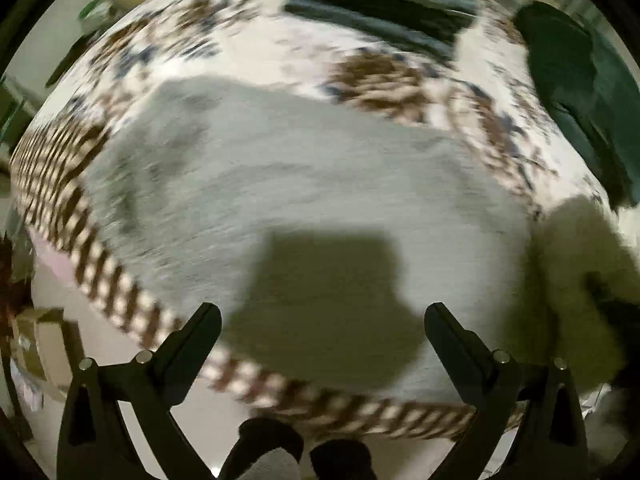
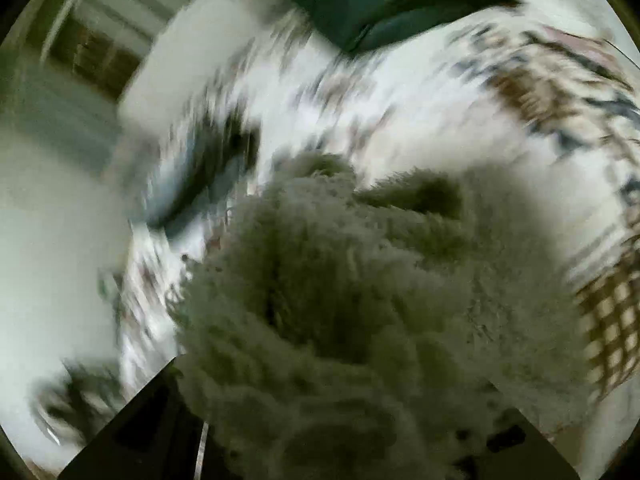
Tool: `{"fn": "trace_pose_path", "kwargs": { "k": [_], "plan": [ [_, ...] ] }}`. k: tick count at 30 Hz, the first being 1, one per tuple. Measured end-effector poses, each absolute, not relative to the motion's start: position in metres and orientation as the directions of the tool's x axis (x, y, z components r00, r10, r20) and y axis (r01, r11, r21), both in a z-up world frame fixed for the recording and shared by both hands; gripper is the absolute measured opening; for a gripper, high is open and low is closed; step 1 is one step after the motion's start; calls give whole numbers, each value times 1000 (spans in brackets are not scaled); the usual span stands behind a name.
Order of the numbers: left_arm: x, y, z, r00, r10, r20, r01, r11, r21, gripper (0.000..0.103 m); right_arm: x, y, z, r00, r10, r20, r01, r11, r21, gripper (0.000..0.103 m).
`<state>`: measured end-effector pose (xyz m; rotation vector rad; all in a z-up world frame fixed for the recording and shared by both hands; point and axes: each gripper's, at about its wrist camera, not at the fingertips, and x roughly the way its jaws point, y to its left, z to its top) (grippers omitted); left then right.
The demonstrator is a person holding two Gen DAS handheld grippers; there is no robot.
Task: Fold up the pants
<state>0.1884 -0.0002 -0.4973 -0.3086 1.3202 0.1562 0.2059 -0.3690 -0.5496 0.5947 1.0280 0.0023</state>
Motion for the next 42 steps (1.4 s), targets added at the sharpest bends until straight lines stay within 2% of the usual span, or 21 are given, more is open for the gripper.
{"fn": "trace_pose_path", "kwargs": {
  "k": [3, 4, 5, 6, 7, 11, 13, 17, 19, 23, 26, 27, 28, 30, 33, 37, 42],
  "plan": [
    [173, 34, -500, 238, -36, -971, -320, 941, -113, 103, 216, -281, -608, 342, 233, -910, 196, 930, 311, 25],
    [167, 43, -499, 239, -27, -971, -325, 940, -106, 103, 216, -264, -615, 303, 226, -926, 182, 940, 289, 37],
    [161, 52, -499, 238, -17, -971, -331, 939, -97, 103, 218, -239, -625, 237, 231, -944, 155, 950, 272, 43],
    [157, 61, -499, 234, -4, -972, -338, 937, -85, 103, 218, -223, -625, 213, 262, -941, 133, 947, 293, 58],
    [154, 67, -498, 233, 6, -972, -343, 936, -77, 103, 213, -212, -622, 210, 287, -935, 117, 942, 316, 66],
    [152, 82, -492, 242, 18, -970, -350, 934, -70, 103, 205, -210, -592, 219, 500, -838, 122, 838, 532, 67],
    [158, 79, -487, 255, -11, -967, -337, 936, -99, 103, 200, -235, -569, 269, 530, -804, 164, 797, 581, 70],
    [186, 47, -480, 283, -97, -954, -274, 945, -178, 103, 195, -304, -542, 336, 392, -856, 286, 824, 490, 70],
    [204, 19, -478, 286, -147, -947, -233, 948, -217, 103, 194, -351, -545, 328, 283, -901, 362, 844, 397, 70],
    [239, -43, -493, 254, -228, -940, -145, 952, -270, 101, 194, -424, -563, 302, 174, -937, 472, 827, 306, 70],
    [260, -85, -522, 173, -220, -960, -78, 969, -236, 80, 192, -457, -575, 287, 160, -945, 514, 807, 292, 70],
    [266, -97, -534, 150, -219, -964, -58, 972, -230, 67, 192, -461, -578, 281, 164, -945, 519, 803, 294, 70],
    [270, -107, -543, 128, -214, -969, -37, 975, -220, 47, 190, -462, -582, 277, 167, -946, 523, 799, 295, 70],
    [275, -122, -560, 89, -203, -975, 4, 979, -203, 15, 187, -472, -593, 266, 172, -948, 531, 795, 293, 70],
    [264, -119, -545, 161, -231, -959, 16, 973, -232, 9, 176, -471, -603, 255, 189, -948, 541, 785, 302, 70],
    [243, -97, -511, 242, -223, -944, -7, 973, -231, 9, 166, -478, -610, 250, 221, -943, 543, 774, 326, 70],
    [234, -83, -515, 242, -208, -948, -72, 970, -232, 12, 168, -477, -616, 234, 246, -941, 511, 792, 334, 70]
  ]
}}
